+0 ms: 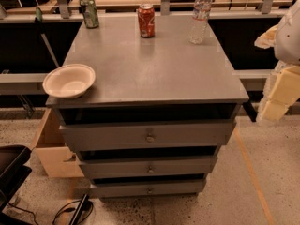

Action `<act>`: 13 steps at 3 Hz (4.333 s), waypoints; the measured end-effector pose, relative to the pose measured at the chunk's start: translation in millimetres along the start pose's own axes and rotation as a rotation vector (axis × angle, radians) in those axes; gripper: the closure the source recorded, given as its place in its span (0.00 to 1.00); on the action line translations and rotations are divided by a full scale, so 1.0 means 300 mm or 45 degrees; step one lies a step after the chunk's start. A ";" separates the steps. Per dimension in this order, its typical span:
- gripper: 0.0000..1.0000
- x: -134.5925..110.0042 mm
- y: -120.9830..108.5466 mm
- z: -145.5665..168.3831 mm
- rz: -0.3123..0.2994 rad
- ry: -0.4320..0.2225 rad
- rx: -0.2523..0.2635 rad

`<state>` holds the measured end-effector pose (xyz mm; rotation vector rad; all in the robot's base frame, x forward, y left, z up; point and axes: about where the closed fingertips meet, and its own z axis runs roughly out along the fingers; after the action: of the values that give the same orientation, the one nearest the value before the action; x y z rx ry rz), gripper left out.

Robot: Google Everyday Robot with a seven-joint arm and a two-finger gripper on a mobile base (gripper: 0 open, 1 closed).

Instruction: Move coke can near paper bowl

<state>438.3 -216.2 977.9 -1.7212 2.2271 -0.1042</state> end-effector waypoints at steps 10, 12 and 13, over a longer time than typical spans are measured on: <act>0.00 -0.398 -0.568 0.151 0.330 -1.265 0.553; 0.00 -0.631 -0.712 0.391 0.635 -1.410 0.440; 0.00 -0.754 -0.859 0.585 0.773 -1.519 0.406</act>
Offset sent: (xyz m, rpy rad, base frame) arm 0.0177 0.0114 0.0150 -0.0070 -0.1013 -0.0653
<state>779.5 -46.0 924.1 -0.5524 1.5367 0.5319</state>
